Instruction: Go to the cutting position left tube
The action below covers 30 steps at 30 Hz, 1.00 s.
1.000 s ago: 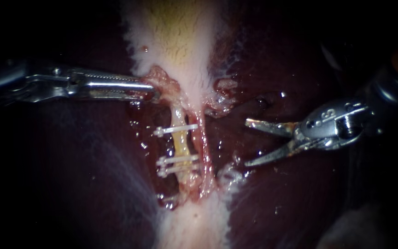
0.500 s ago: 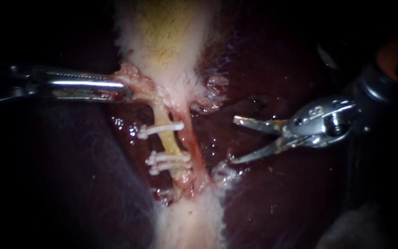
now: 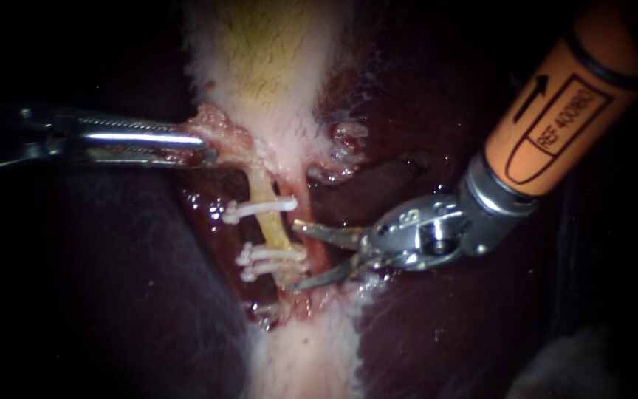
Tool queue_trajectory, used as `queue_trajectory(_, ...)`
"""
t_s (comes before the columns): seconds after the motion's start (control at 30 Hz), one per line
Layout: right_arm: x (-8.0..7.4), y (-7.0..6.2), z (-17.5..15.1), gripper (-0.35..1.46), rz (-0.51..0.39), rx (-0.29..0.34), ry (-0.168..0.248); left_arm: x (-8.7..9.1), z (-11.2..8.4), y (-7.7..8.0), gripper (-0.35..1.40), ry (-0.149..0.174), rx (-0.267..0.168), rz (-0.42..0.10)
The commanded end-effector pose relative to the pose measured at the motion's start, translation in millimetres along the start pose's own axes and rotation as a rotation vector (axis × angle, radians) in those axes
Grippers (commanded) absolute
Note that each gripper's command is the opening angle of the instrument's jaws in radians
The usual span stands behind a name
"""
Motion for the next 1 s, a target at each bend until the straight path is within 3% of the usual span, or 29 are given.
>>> queue_trajectory(0.03,-0.2,0.3,0.3,1.45,0.002,0.002,-0.002,0.1,0.0,0.1,-0.35,0.0,0.0,0.0)
queue_trajectory(0.37,-1.8,2.8,1.8,1.43,0.009,0.003,-0.025,0.0,0.2,0.1,-0.35,0.0,0.002,0.001)
queue_trajectory(0.67,-1.4,4.1,2.6,1.41,0.013,-0.002,-0.028,0.0,0.4,0.1,-0.35,0.0,0.002,0.001)
queue_trajectory(0.77,-0.9,4.3,3.2,1.43,0.015,0.021,-0.03,0.0,0.4,0.1,-0.35,0.0,0.002,0.001)
queue_trajectory(1.0,-0.1,3.6,4.0,1.35,-0.05,0.131,0.011,0.0,0.4,0.1,-0.35,0.0,0.003,0.001)
